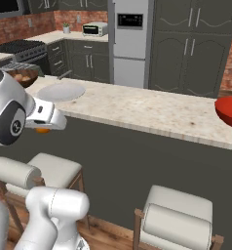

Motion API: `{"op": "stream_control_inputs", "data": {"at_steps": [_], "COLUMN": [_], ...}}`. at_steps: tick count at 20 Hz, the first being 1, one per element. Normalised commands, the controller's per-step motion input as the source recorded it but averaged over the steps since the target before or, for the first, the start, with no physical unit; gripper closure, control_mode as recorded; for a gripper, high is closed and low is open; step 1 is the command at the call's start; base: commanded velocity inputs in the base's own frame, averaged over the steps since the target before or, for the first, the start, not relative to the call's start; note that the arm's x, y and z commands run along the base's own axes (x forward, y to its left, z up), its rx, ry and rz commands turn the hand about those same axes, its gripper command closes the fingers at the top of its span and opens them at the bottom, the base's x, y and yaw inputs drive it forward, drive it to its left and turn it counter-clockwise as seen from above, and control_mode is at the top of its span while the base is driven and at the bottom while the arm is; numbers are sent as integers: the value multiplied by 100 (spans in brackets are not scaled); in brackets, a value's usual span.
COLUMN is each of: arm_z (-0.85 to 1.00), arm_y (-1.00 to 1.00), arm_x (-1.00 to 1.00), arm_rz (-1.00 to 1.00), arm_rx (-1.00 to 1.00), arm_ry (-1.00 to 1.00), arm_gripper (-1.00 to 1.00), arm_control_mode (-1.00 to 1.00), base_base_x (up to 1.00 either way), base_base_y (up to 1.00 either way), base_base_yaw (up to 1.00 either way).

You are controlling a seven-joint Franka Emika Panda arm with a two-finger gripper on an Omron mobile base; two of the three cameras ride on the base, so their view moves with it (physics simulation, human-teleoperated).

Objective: Take the fruits from the plate on the dining counter and place two fruits in each bowl.

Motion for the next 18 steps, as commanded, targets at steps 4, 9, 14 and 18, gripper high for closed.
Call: {"op": "stream_control_inputs", "data": {"at_steps": [4,9,14,18], "arm_z": [0,0,0,0], "arm_y": [0,0,0,0], "arm_x": [0,0,0,0], "arm_rz": [0,0,0,0], "arm_rx": [0,0,0,0], "arm_ry": [0,0,0,0], "arm_gripper": [100,100,100,100], "arm_control_mode": [100,100,100,100], "base_base_x": [-8,-94,-86,-27], "base_base_y": [0,-48,-57,-98], "base_base_yaw": [0,-10,-13,-12]}}
